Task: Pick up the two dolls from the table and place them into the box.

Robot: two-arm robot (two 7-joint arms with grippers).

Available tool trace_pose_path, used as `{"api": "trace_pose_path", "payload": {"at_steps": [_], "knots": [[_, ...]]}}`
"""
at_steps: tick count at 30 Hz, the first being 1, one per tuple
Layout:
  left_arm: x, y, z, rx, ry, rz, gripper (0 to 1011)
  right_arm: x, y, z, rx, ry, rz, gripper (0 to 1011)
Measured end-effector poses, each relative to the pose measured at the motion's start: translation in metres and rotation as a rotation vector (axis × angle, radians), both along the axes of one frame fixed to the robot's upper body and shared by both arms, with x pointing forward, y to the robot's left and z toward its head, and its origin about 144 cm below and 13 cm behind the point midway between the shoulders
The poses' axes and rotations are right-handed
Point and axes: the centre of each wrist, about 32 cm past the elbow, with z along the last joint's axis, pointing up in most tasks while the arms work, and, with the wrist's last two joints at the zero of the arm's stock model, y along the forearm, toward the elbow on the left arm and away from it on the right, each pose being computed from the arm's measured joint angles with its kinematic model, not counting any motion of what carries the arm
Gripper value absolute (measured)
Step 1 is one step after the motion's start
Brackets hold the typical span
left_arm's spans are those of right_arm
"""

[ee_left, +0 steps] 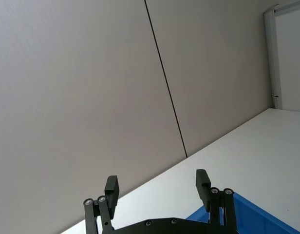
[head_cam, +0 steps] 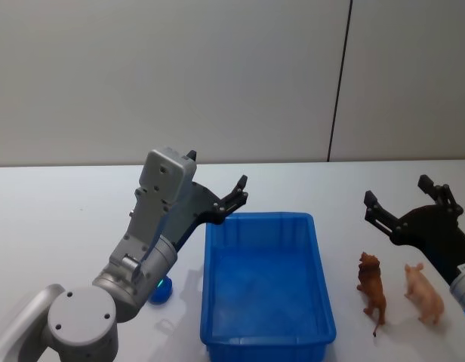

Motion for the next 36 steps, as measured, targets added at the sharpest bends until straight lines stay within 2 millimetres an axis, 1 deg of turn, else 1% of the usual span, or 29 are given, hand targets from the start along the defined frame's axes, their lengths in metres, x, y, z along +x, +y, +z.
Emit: {"api": "trace_pose_path", "payload": {"at_steps": [36], "knots": [[0.0, 0.0, 0.0, 0.0, 0.0, 0.0, 1001, 0.0003, 0.0001, 0.0003, 0.001, -0.001, 0.0, 1001]]}}
